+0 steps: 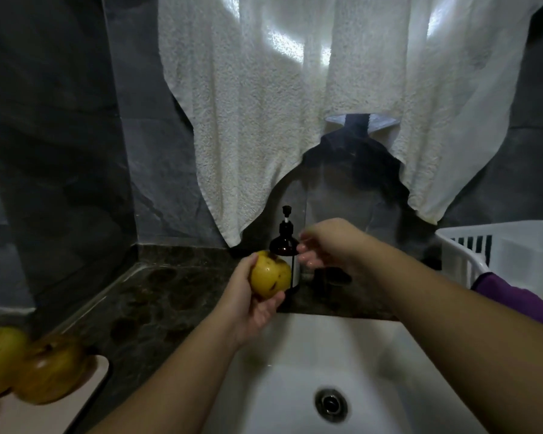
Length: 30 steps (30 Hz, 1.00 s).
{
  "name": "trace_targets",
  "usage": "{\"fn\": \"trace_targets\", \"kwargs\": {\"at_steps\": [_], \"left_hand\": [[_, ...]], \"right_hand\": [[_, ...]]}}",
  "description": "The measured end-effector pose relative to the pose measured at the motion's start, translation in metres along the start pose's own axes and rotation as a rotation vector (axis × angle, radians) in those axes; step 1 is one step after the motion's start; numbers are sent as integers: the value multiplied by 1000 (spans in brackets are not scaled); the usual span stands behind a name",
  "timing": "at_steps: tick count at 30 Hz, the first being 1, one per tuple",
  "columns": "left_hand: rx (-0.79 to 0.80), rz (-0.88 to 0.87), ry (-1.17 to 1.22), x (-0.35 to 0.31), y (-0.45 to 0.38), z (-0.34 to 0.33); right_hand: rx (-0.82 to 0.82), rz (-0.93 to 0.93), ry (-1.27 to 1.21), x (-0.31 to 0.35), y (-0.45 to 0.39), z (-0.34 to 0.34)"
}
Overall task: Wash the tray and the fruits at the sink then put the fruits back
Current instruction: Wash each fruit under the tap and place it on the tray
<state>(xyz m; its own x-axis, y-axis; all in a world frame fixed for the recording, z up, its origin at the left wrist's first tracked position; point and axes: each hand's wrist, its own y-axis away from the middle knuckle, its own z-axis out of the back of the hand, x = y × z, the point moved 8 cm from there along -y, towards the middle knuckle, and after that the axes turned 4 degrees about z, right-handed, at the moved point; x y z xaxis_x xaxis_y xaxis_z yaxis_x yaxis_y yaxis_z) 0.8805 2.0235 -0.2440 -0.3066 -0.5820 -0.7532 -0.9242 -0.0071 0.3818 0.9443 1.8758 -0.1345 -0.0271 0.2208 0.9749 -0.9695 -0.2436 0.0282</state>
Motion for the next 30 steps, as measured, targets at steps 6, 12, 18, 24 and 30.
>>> {"fn": "trace_targets", "kwargs": {"at_steps": [6, 12, 18, 24, 30], "left_hand": [[-8, 12, 147, 5, -30, -8], [-59, 44, 242, 22, -49, 13], [-41, 51, 258, 18, -47, 7], [-34, 60, 289, 16, -41, 3], [-29, 40, 314, 13, -40, 1]], "right_hand": [[12, -154, -432, 12, -53, -27], [13, -172, -594, 16, -74, -44], [-3, -163, -677, 11, -80, -44], [-31, -188, -613, 11, -79, -41], [-54, -216, -600, 8, -80, -42]]}}
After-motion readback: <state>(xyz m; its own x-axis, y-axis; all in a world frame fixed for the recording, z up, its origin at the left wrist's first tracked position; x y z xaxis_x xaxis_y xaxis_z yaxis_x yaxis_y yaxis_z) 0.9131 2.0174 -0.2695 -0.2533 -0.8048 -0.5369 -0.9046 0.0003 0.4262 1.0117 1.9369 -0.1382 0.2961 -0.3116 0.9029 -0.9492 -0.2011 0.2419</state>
